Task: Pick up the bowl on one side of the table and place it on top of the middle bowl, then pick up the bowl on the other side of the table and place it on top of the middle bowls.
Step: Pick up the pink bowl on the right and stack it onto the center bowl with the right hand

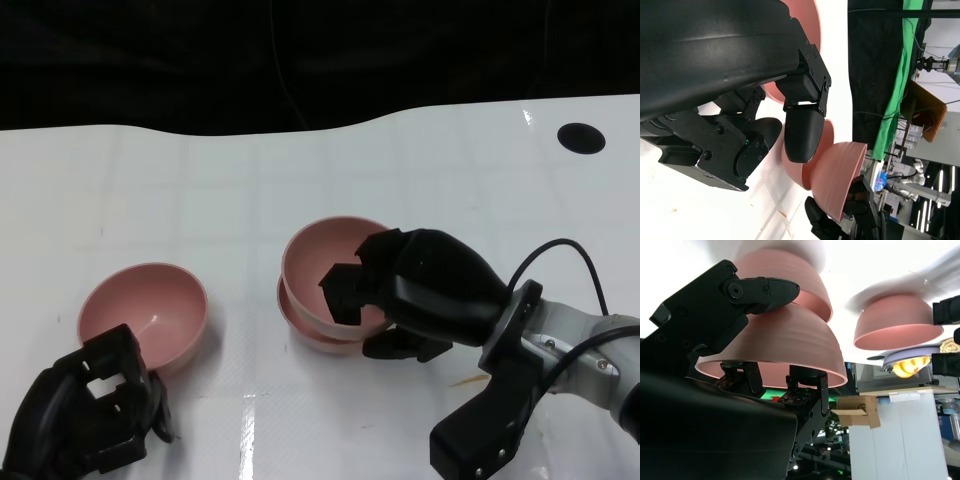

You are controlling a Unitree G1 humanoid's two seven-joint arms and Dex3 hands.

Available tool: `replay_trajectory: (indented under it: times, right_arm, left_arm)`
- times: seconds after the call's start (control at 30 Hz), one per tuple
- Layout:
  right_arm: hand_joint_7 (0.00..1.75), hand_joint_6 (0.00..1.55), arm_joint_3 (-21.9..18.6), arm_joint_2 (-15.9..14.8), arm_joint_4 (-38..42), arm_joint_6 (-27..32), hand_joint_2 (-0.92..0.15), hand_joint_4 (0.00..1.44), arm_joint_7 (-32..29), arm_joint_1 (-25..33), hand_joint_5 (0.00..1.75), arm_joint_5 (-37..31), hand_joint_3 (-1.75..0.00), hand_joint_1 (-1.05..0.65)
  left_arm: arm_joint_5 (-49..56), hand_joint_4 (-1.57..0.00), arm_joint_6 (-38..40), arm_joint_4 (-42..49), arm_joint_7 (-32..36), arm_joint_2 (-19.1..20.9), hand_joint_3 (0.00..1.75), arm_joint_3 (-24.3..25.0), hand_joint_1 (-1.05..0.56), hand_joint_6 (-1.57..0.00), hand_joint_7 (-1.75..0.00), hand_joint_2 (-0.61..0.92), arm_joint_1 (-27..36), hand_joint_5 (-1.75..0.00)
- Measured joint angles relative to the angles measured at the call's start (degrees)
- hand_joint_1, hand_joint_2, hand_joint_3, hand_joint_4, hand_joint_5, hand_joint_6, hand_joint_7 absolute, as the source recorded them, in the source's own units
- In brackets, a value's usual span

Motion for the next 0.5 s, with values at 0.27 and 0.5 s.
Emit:
replay_trajectory:
  times: [0.27,0.5]
  right_arm:
    - [1.75,0.65,1.53,1.24,3.41,0.13,-0.73,0.88,-1.31,-0.68,1.75,-0.02,-0.68,-0.19]
    - [1.75,0.63,2.2,1.87,5.22,0.13,-0.75,0.87,-2.3,-1.09,1.75,-0.02,-0.66,-0.2]
  left_arm:
    - [0.18,-0.88,-0.26,0.0,0.03,-0.43,1.27,-0.01,0.03,-0.76,-1.75,0.57,-0.01,-1.75]
    - [0.25,-0.88,-0.28,0.0,0.66,-0.63,1.25,-0.02,0.02,-0.77,-1.75,0.57,0.0,-1.75]
